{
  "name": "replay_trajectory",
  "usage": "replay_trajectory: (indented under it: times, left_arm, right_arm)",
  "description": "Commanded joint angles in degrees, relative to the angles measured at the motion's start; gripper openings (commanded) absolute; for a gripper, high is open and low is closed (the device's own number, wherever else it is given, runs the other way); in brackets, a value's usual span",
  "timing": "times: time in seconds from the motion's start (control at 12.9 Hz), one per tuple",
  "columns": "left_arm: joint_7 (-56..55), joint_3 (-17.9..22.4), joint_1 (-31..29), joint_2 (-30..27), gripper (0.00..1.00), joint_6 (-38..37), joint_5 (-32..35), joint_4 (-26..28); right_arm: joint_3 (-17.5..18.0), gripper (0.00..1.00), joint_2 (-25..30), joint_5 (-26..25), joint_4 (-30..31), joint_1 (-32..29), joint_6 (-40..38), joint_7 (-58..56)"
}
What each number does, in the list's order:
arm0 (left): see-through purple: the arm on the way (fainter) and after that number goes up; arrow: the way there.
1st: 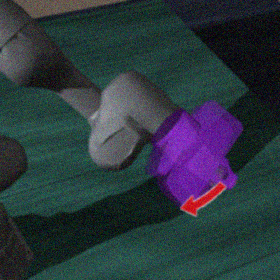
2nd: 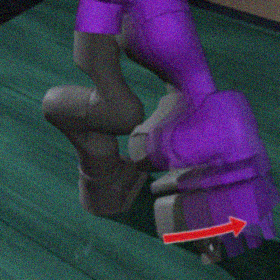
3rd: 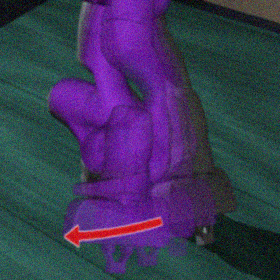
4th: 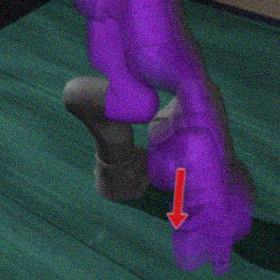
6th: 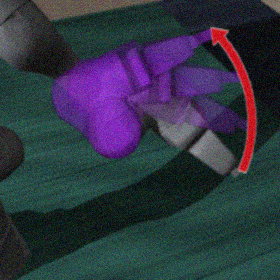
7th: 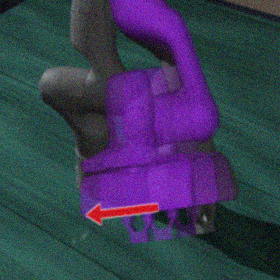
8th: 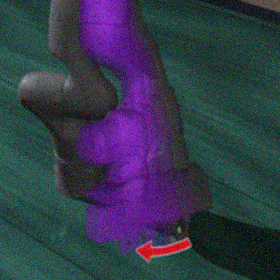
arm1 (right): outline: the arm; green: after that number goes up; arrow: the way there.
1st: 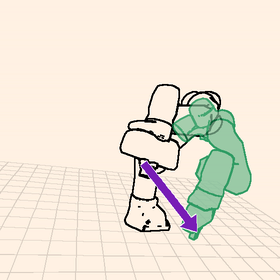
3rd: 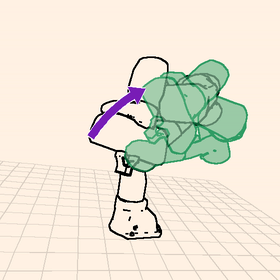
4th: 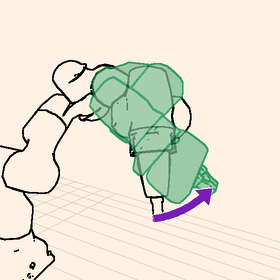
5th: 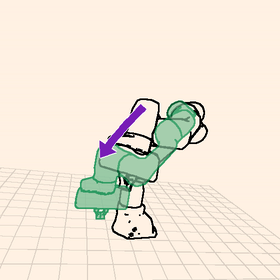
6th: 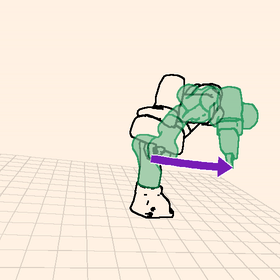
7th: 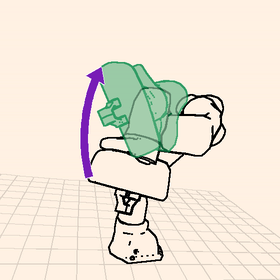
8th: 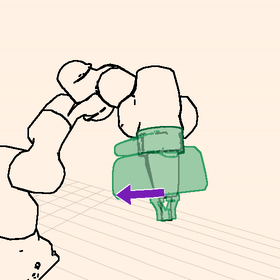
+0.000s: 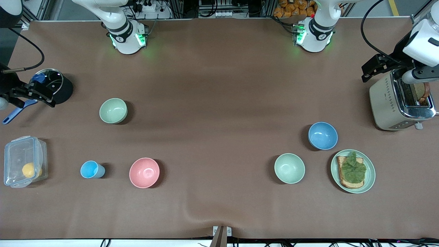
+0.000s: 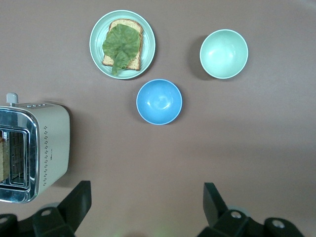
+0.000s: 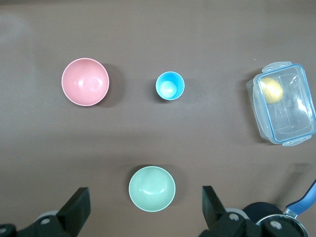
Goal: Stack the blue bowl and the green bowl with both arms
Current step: 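Reach the right gripper to the green bowl while the left gripper reaches the blue bowl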
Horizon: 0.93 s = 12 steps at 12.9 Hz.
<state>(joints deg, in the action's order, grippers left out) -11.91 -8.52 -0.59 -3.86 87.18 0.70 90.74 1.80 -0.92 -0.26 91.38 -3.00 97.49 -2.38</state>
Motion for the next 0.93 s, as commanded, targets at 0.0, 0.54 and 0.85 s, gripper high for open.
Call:
replay_trajectory:
  times: [0.0,0.54,0.85]
  left_arm:
    - [1.6,0.3,0.0,0.1,1.0,-2.6,-0.7,-1.0]
    - [1.4,-0.2,-0.9,5.3,1.0,-2.4,-0.2,-2.1]
    - [0.7,-0.9,-1.8,9.0,1.0,3.2,2.5,1.1]
  right_arm:
    - [0.3,1.0,0.8,-1.3,0.5,-0.3,-0.2,0.3]
    - [0.1,1.0,-2.1,-0.5,0.7,-0.3,-2.4,0.1]
    - [0.0,1.0,-5.1,-0.5,1.9,-0.8,-4.4,-0.1]
